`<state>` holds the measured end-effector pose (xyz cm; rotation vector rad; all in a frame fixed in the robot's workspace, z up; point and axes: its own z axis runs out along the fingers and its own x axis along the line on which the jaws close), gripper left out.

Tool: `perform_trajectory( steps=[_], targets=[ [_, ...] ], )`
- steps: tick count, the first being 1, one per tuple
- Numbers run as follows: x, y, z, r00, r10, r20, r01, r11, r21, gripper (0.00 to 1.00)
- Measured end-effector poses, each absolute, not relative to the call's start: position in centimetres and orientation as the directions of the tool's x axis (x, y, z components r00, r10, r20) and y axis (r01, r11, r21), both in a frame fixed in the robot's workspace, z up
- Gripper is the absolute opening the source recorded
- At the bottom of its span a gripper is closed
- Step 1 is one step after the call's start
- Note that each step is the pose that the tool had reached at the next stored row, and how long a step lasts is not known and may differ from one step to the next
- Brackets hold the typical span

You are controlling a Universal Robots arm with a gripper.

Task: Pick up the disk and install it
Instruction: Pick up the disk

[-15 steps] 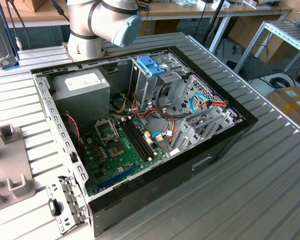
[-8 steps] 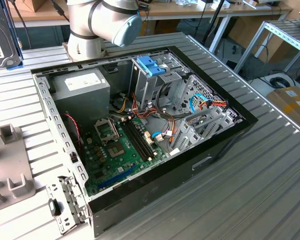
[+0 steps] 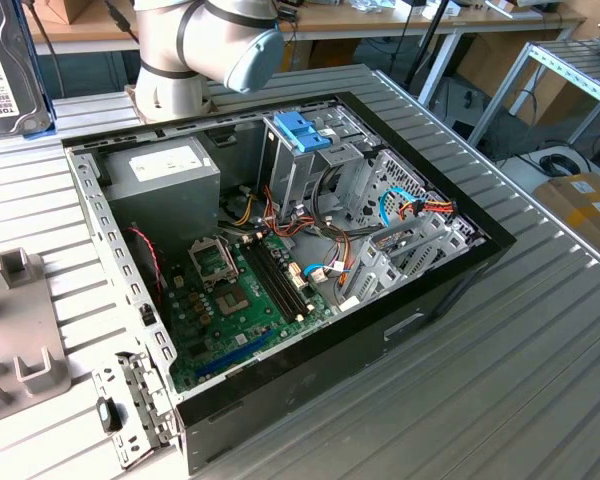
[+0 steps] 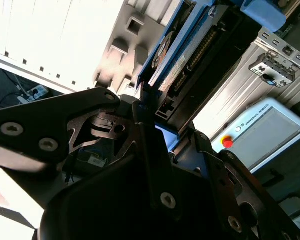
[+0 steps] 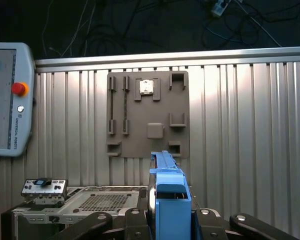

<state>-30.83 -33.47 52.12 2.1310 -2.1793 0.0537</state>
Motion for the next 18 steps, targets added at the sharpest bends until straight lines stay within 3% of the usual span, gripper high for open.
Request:
perform_trajectory(
  steps=[18],
  targets=[
    [-29.3,-33.5,52.1,-0.02,-0.995,0.101,-0.999,0.025,0.04,0.37]
  ],
)
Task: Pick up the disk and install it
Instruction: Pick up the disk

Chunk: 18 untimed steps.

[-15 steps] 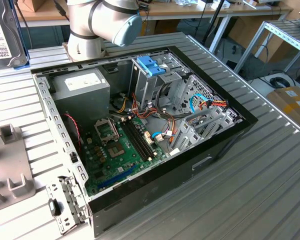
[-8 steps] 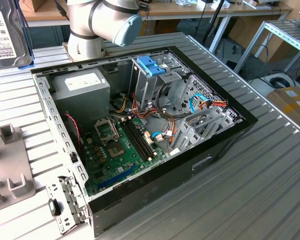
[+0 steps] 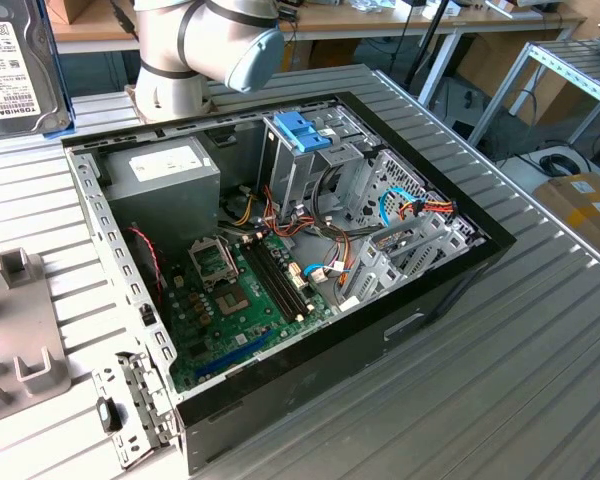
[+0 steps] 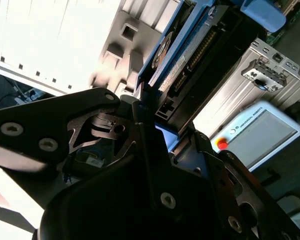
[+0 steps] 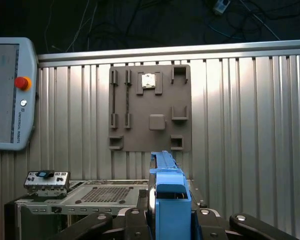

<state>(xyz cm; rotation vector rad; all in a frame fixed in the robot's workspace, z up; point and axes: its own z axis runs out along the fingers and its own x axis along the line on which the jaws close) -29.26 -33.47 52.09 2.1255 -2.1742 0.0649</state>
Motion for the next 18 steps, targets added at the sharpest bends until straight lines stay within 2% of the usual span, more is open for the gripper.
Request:
perform_trajectory(
  steps=[18],
  targets=[
    [-27.9,-33.5,52.1,-0.021,-0.994,0.111,-0.999,0.025,0.039,0.37]
  ],
)
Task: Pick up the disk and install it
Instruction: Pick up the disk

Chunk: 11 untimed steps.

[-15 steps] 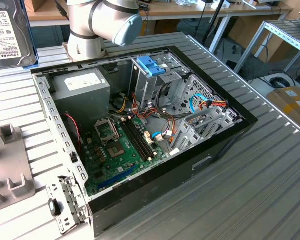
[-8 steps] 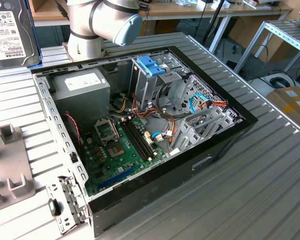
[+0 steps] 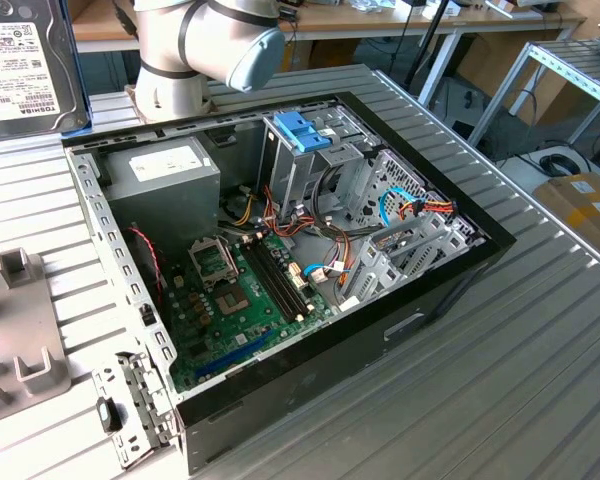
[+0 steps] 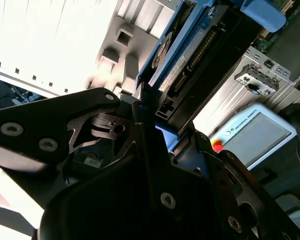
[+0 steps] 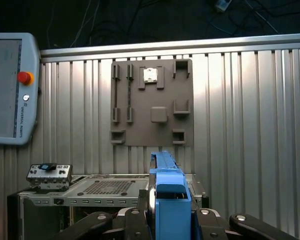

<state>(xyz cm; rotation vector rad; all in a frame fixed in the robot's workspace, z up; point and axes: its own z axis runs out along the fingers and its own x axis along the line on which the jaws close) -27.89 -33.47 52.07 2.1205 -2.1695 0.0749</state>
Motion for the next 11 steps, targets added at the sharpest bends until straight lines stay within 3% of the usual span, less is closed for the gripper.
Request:
perform_trajectory(
  steps=[11],
  targets=[
    [-26.95,-33.47,52.05,-0.02,-0.993,0.117,-0.999,0.025,0.039,0.37]
  ],
)
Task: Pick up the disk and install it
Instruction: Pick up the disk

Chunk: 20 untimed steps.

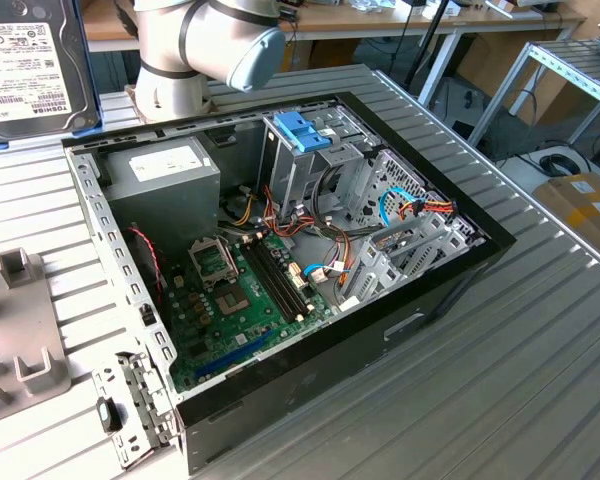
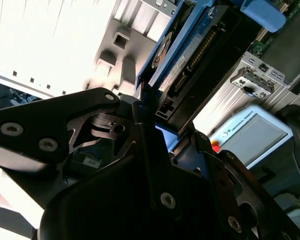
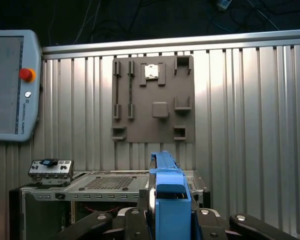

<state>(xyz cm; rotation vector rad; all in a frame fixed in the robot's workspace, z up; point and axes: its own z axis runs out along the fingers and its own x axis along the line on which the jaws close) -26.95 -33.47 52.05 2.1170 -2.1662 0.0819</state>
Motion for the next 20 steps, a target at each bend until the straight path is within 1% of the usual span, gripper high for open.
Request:
perform_trajectory(
  steps=[20],
  targets=[
    [-25.4,-33.5,52.0,-0.02,-0.992,0.126,-0.999,0.026,0.039,0.37]
  ],
)
